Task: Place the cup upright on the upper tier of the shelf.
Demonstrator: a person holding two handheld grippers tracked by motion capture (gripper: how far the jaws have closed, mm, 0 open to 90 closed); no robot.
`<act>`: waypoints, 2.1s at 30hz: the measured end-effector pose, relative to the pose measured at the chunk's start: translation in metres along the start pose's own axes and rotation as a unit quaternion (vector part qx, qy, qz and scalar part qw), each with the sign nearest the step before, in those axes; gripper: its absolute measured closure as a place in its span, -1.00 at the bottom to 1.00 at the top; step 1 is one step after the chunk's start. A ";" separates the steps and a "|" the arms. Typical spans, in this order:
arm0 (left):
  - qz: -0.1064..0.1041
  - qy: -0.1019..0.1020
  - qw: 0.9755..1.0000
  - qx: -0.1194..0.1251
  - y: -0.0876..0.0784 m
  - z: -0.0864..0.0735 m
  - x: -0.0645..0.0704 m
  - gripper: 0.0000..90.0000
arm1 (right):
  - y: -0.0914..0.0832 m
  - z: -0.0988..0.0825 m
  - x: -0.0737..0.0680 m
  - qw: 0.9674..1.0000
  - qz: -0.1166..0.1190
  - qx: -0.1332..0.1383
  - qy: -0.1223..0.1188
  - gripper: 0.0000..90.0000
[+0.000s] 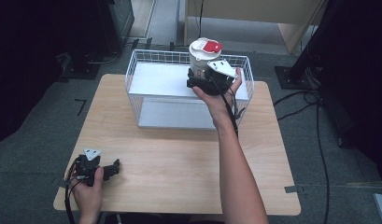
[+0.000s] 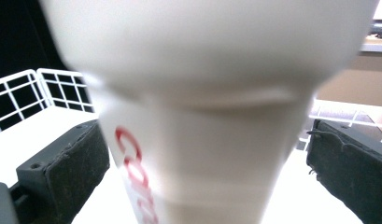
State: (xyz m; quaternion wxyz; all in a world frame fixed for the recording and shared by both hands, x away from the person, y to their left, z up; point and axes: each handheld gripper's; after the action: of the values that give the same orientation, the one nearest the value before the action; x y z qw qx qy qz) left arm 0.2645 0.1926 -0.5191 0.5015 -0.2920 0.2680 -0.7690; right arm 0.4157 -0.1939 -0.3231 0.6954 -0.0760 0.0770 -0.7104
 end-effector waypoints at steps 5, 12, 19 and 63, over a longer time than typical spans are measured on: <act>0.000 0.000 1.000 0.000 0.000 0.000 0.000 -1.00 | -0.008 -0.008 0.004 1.000 0.003 -0.002 -0.001 -1.00; 0.000 0.001 1.000 -0.001 0.000 0.000 0.000 -1.00 | -0.021 -0.021 0.013 1.000 0.007 -0.001 -0.006 -1.00; 0.000 0.000 1.000 0.000 0.000 0.000 0.000 -1.00 | -0.034 -0.034 0.020 1.000 0.008 -0.002 -0.010 -1.00; 0.000 0.000 1.000 -0.001 0.000 0.000 0.000 -1.00 | -0.126 -0.148 0.115 0.998 -0.051 -0.036 0.007 -1.00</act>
State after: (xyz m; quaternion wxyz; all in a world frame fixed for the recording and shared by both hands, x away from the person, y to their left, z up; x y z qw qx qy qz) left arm 0.2644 0.1926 -0.5189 0.5011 -0.2924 0.2692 -0.7687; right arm 0.2583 -0.3059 -0.4407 0.6547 -0.1002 0.1035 -0.7421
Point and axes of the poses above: each handheld gripper's, and its own axes: y roughly forward along the jaws, z roughly out of its top, x roughly to its right, and after that the axes turned 15 degrees about -z, right-handed
